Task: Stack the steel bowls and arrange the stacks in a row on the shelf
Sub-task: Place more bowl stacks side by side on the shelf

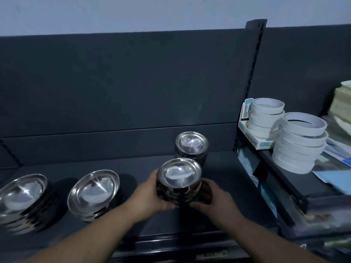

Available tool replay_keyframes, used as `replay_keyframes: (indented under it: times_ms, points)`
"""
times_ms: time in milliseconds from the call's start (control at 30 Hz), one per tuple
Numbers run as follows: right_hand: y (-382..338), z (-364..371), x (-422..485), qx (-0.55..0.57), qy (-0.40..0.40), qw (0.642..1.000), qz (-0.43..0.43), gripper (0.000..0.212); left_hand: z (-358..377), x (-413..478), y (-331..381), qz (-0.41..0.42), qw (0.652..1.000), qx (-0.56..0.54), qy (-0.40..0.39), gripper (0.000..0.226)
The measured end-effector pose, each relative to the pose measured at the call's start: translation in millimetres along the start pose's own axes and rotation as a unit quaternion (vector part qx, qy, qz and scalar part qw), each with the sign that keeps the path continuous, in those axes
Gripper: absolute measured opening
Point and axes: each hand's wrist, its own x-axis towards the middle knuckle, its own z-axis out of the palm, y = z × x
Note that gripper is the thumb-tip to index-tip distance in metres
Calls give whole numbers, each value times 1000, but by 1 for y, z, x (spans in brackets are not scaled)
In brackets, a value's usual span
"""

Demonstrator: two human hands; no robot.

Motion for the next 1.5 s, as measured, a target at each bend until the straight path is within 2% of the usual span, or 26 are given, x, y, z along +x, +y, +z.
replay_keyframes:
  times_ms: [267,433,600,967,1300,1500]
  points:
    - [8,11,-7,31,-29,999,-17,69,15,-25,-10,-36,997,12,71,116]
    - [8,11,-9,15,-33,999,-21,72,20,-30,-17,-25,995,-12,92,118]
    - [0,4,-1,11,-54,998,-33,85,23,-29,-24,-22,994,-42,95,120]
    - [-9,-2,1,22,-52,996,-72,88,29,-29,-24,-9,990,-66,124,114]
    - [-11,-9,2,-9,-76,994,-78,88,35,-33,-25,-6,990,-80,115,104]
    - [-8,-7,2,3,-75,994,-83,89,30,-33,-25,-13,991,-84,106,110]
